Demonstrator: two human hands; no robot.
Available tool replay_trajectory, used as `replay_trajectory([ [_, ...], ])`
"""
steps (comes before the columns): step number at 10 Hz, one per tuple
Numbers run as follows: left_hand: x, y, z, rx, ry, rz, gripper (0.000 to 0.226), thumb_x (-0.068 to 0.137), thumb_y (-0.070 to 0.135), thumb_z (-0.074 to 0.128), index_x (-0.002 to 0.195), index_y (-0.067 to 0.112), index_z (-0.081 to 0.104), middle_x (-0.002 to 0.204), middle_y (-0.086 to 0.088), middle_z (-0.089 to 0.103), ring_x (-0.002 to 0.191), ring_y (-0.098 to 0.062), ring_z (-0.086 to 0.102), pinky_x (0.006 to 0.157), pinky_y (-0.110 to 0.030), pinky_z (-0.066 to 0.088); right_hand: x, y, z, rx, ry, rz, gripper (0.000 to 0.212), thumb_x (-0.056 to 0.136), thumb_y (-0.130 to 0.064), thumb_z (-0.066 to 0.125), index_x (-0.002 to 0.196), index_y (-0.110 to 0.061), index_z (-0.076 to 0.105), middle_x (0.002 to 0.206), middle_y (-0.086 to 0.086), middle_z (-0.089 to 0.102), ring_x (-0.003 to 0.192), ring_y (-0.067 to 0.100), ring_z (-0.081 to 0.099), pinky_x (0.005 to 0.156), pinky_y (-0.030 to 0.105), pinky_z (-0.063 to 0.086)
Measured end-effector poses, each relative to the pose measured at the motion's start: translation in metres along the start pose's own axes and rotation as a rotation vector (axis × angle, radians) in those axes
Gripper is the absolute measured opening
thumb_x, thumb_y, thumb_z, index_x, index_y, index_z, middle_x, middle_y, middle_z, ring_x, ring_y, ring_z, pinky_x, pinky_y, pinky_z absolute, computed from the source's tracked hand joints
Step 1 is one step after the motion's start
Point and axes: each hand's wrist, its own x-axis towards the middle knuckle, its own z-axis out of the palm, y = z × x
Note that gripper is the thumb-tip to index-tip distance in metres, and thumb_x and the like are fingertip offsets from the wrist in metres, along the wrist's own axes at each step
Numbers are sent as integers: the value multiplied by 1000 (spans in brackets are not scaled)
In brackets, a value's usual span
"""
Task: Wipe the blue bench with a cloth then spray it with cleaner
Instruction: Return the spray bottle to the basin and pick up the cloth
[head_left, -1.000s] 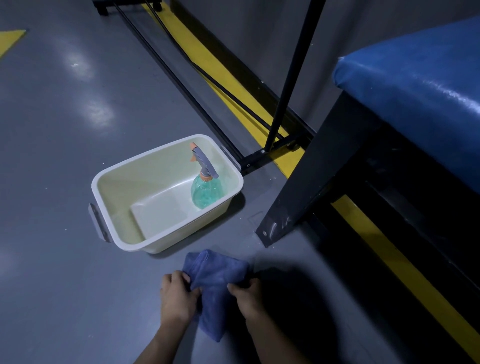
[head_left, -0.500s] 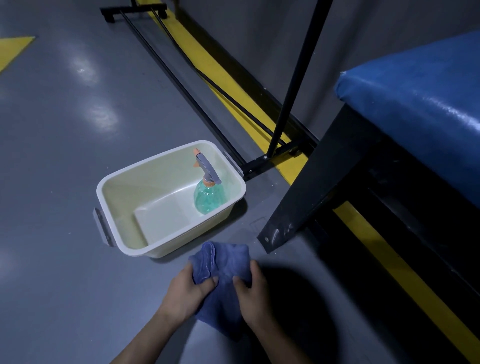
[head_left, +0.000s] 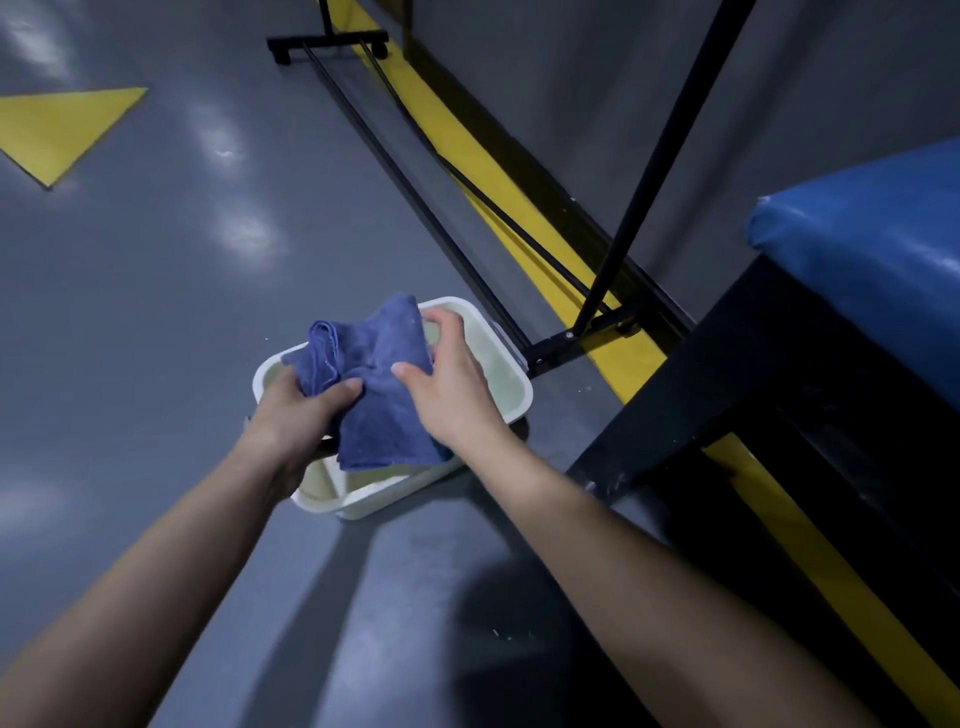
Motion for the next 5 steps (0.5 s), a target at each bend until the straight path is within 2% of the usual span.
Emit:
replay_trajectory([
  [1, 37, -21, 4, 136, 72, -101, 30, 89, 6, 59, 119, 7, 56, 105, -14, 62, 83, -27, 59, 69, -39, 55, 28, 13, 14, -186, -118, -19, 29, 93, -4, 47, 121, -8, 47, 126, 15, 55, 122, 32, 46, 87, 28, 34],
  [2, 61, -43, 7, 413, 112, -173, 24, 85, 7, 62, 108, 0, 58, 111, -24, 62, 96, -32, 60, 92, -46, 51, 47, 28, 28, -329, -239, 68, 32, 94, -2, 41, 125, -6, 49, 133, 16, 51, 121, 32, 48, 91, 25, 36],
  [3, 63, -51, 13, 732, 121, -216, 25, 88, 14, 59, 109, 2, 55, 116, -22, 60, 114, -36, 57, 91, -36, 44, 60, 41, 48, -470, -393, 148, 44, 93, -1, 40, 137, -4, 37, 141, 20, 44, 124, 35, 47, 102, 36, 39],
  [4, 69, -63, 18, 824, 188, -196, 46, 89, 9, 58, 129, -7, 44, 127, -26, 56, 118, -37, 55, 89, -37, 44, 71, 54, 67, -639, -513, 209, 46, 94, -7, 44, 139, 0, 36, 143, 21, 39, 126, 36, 46, 101, 37, 40],
  [5, 76, -74, 18, 797, 170, -227, 53, 91, 6, 53, 138, -6, 32, 132, -25, 52, 119, -35, 53, 66, -23, 35, 78, 68, 81, -746, -540, 265, 43, 94, -9, 45, 136, -2, 40, 141, 19, 40, 123, 36, 48, 95, 38, 42],
])
